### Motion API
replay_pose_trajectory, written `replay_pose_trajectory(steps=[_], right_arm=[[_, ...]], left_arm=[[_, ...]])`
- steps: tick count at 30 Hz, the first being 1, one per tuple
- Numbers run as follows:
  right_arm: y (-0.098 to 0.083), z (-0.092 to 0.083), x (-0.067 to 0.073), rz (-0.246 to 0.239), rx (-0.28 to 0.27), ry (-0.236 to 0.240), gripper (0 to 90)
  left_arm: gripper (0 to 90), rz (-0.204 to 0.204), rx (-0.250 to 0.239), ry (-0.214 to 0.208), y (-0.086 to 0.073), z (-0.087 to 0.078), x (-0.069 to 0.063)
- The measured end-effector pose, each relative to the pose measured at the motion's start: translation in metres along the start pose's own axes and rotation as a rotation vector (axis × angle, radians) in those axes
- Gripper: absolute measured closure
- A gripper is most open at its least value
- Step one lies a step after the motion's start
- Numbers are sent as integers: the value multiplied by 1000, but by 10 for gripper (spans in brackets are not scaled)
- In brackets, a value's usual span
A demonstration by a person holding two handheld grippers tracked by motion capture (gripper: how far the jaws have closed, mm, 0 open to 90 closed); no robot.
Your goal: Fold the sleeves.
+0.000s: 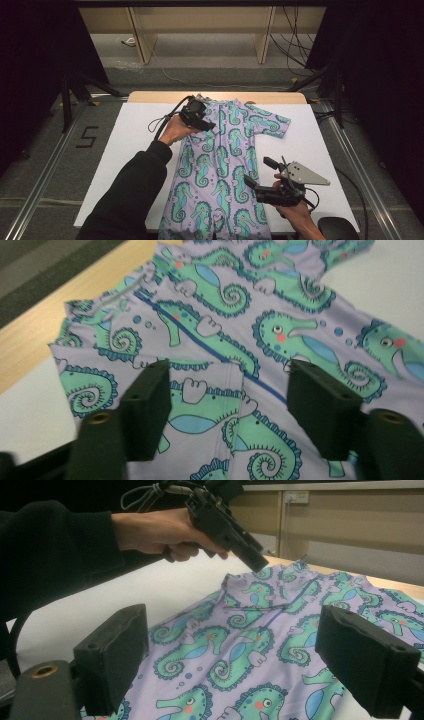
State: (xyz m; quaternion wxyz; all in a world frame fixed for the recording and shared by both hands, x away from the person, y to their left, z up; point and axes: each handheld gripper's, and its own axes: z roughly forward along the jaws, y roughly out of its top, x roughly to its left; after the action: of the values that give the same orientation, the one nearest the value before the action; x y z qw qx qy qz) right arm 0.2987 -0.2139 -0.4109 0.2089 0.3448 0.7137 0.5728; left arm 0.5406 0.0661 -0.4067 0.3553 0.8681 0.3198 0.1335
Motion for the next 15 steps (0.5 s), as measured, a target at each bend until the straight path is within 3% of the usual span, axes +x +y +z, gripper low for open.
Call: replay_pose_trajectory(steps=[6, 9, 15], right_arm=[[0, 0, 0, 0, 2, 0, 147], [0, 1, 0, 3, 4, 1, 148], [0, 1, -1, 11, 8, 2, 149]], left_arm=[[257, -103, -103, -31, -6, -12, 0], [261, -179, -147, -99, -12, -17, 2], [250, -223, -233, -119, -24, -28, -1]])
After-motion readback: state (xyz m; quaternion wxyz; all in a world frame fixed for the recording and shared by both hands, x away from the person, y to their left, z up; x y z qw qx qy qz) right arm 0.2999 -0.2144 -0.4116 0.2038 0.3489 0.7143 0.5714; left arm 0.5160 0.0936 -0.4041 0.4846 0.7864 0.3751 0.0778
